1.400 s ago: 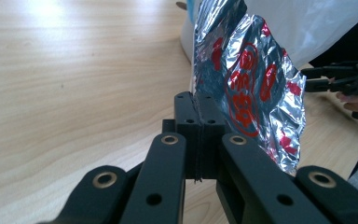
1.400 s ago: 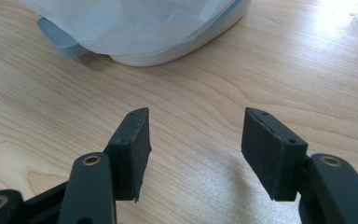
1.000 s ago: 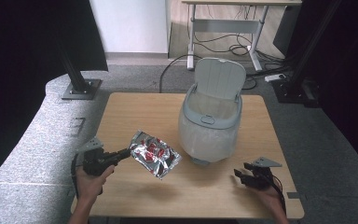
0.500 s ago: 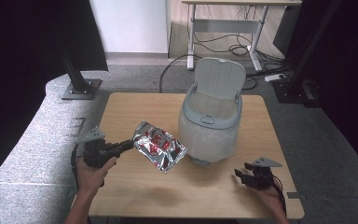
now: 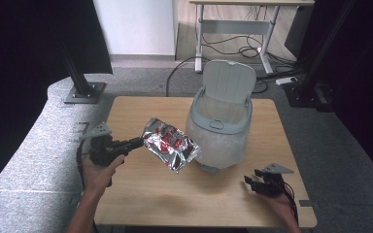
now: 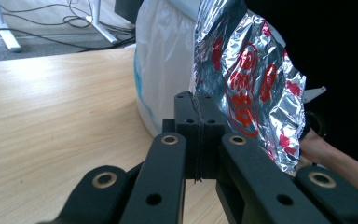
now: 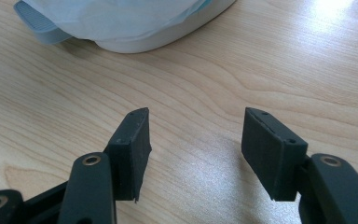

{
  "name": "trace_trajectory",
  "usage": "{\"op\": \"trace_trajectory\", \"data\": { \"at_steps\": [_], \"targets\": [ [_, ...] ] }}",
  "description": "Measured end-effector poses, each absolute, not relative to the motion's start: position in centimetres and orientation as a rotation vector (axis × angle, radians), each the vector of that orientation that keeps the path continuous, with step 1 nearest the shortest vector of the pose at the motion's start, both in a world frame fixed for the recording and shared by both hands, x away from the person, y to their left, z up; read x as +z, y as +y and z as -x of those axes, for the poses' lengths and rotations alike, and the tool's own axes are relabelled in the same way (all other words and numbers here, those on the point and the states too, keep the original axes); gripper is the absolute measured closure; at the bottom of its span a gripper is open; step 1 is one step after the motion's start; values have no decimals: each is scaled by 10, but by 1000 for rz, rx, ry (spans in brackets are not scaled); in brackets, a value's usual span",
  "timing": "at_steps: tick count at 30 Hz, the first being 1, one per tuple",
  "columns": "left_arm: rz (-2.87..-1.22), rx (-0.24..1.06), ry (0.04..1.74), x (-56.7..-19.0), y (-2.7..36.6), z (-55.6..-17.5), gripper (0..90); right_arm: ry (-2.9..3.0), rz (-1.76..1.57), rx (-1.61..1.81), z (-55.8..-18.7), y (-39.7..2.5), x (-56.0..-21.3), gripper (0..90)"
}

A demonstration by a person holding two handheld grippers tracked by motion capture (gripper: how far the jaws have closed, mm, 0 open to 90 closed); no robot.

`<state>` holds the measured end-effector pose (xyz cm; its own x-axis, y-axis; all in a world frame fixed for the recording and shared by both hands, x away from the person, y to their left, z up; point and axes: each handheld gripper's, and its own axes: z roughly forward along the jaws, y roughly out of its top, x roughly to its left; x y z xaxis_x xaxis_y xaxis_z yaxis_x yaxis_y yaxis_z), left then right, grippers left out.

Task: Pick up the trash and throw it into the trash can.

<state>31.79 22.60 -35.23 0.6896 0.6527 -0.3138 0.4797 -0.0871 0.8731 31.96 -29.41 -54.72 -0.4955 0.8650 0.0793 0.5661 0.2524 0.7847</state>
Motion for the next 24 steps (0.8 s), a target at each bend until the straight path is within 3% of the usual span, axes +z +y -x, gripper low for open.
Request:
{"op": "trace_trajectory", "data": {
  "at_steps": [24],
  "targets": [
    [-1759,221,867,-320,203,-333,900,2166,-1315,1100,-321,-296,-548,415]
  ]
}}
